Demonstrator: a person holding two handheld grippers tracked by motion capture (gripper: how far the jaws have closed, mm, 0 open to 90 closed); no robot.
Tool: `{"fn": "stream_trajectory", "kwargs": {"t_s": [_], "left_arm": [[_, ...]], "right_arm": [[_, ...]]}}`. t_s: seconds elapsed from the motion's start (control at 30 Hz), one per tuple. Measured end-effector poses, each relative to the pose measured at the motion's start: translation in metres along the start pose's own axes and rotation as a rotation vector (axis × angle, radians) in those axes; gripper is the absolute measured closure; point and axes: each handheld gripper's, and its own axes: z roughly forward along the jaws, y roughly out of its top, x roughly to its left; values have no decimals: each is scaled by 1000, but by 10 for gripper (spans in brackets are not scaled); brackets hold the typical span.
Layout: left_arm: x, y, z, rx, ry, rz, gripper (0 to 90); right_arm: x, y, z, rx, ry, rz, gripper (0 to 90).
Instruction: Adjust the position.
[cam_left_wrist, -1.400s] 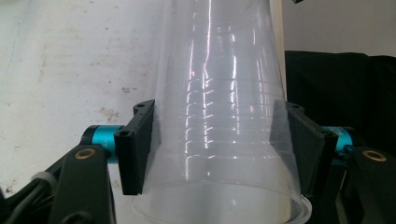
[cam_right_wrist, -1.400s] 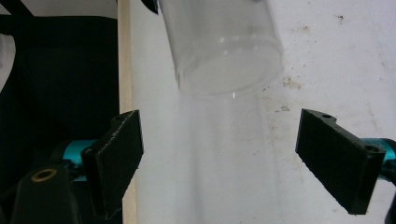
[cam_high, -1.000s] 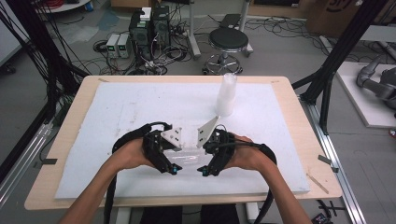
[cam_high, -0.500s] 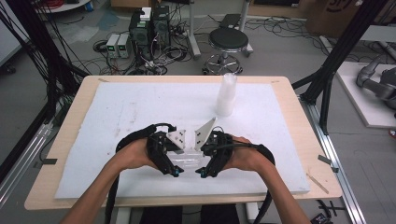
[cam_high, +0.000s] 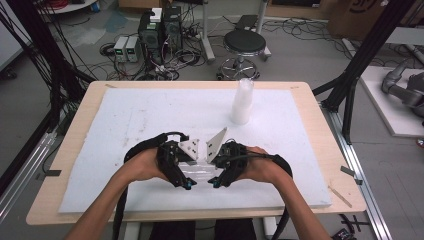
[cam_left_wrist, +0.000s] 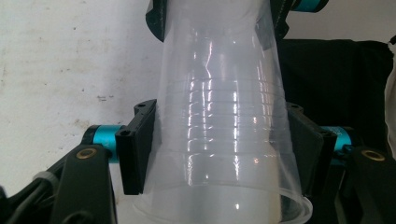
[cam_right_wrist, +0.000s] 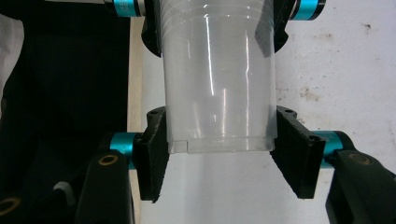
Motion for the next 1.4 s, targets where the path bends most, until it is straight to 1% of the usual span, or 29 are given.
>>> {"fn": "stream_trajectory", "kwargs": {"t_s": [0.1,0.17,0.2,0.23,0.27,0.3,0.33,0.43,0.53,0.57,0.63,0.67,0.7,0.73,0.77,0.8,0.83,0.87,0.9,0.93,0.97,1.0,1.07,1.13,1.27,1.4], "left_arm": [[0,0,0,-8,8,-3,327],[1,-1,-1,-33,11,-17,291],[1,-1,-2,-53,13,-35,263],[1,-2,-2,-83,2,-62,221],[3,-3,-4,-98,-19,-51,198],[2,-3,-5,-119,-27,-52,204],[2,-3,-6,-121,-28,-37,213],[1,-4,-6,-117,-24,-30,213],[1,-4,-6,-125,-18,-33,212],[1,-4,-7,-122,-17,-30,211],[1,-4,-7,-123,-19,-29,207],[1,-4,-7,-125,-18,-26,206],[1,-6,-8,-147,-16,-30,203],[1,-7,-9,-171,-23,-21,190],[0,-10,-10,-210,-26,-13,176],[-1,-14,-13,-282,-17,-6,176],[-1,-17,-14,-322,-9,-2,177],[-1,-21,-16,-374,-5,0,177],[-2,-28,-17,-439,5,-3,177],[-3,-31,-17,-461,10,-3,177],[-3,-34,-18,-479,10,-2,176],[-4,-38,-18,-510,18,-2,176],[-5,-44,-18,-557,35,-3,175],[-6,-50,-17,-607,51,-7,166],[-6,-61,-13,-696,82,-32,120],[-6,-71,-7,-779,85,-50,99]], "right_arm": [[0,0,-1,-1,-8,-3,423],[0,0,-1,-5,-8,3,424],[-1,-1,-2,-5,-7,2,425],[-1,-1,-2,-8,-7,1,425],[-1,-1,-2,-9,-2,3,426],[-1,-1,-2,-10,-4,4,426],[-1,-1,-3,-12,-6,3,426],[-1,-2,-3,-15,-8,4,427],[-2,-3,-2,-19,-5,9,427],[-2,-4,-1,-23,-5,2,426],[-2,-4,-2,-16,-6,10,427],[-2,-5,-2,-30,-9,1,427],[-2,-5,-2,-30,-10,1,427],[-2,-6,-3,-37,-13,8,427],[-1,-8,-3,-45,-14,17,426],[-1,-9,-4,-57,-15,24,426],[0,-13,-4,-76,-17,40,426],[0,-15,-5,-92,-16,44,427],[0,-18,-5,-111,-16,48,426],[0,-22,-5,-152,-18,52,426],[1,-25,-4,-172,-17,59,427],[2,-27,-4,-192,-14,66,426],[3,-34,-2,-253,-17,72,427],[4,-39,-1,-302,-18,86,427],[5,-48,2,-399,-25,96,426],[7,-57,4,-482,-39,106,426]]}}
